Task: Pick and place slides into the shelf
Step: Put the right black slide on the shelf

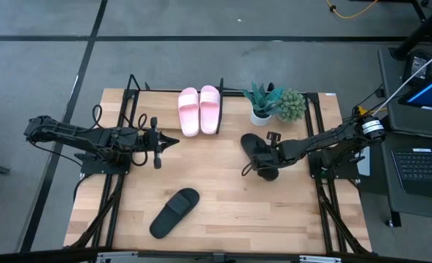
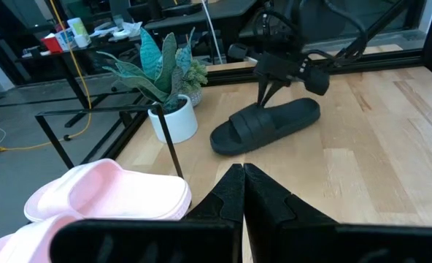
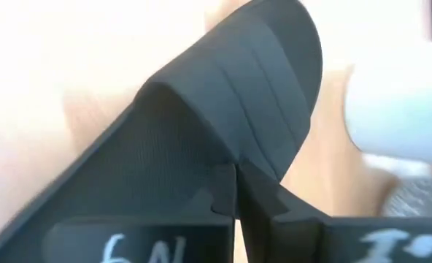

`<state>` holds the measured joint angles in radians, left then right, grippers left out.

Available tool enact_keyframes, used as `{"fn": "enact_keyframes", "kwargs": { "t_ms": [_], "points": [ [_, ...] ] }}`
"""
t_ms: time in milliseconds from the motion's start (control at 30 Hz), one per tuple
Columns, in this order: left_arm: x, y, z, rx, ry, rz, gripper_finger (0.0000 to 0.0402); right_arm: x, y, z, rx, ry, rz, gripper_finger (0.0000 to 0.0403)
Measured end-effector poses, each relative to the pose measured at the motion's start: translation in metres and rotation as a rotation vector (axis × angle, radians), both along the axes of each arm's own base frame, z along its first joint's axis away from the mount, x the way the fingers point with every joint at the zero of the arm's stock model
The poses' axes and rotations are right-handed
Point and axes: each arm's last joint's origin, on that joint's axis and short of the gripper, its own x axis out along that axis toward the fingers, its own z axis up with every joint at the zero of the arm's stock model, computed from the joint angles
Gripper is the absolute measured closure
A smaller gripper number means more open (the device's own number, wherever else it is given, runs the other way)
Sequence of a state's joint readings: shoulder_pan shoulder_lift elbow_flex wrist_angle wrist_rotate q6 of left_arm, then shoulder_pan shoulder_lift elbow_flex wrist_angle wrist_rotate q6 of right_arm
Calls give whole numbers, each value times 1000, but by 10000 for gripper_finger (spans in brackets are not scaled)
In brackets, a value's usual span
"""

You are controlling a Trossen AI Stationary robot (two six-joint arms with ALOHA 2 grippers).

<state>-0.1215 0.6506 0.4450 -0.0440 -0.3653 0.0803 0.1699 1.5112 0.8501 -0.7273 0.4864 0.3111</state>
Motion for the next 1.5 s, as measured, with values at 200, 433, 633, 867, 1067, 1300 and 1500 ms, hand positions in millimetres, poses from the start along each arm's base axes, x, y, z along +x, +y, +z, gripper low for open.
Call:
{"fn": "enact_keyframes", "kwargs": {
  "t_ms": [200, 433, 633, 867, 1067, 1300, 1500],
  "points": [
    [0, 0, 0, 0, 0, 0, 401, 14, 3, 4, 53, -159, -19, 401],
    [0, 0, 0, -1, 0, 0, 401, 25, 5, 20, 106, -276, -120, 401],
    [2, -1, -2, -26, 7, -15, 401, 30, 7, 27, 122, -316, -143, 402],
    [9, -2, -2, -30, -7, -36, 401, 36, 7, 38, 90, -355, -142, 402],
    [17, -3, 2, -15, -71, -46, 401, 40, 6, 47, 25, -392, -147, 403],
    [24, -6, 3, 39, -89, -137, 401, 42, 4, 55, -69, -422, -163, 403],
    [29, -7, 4, 48, -115, -142, 401, 43, 4, 58, -91, -433, -169, 403]
  ]
}}
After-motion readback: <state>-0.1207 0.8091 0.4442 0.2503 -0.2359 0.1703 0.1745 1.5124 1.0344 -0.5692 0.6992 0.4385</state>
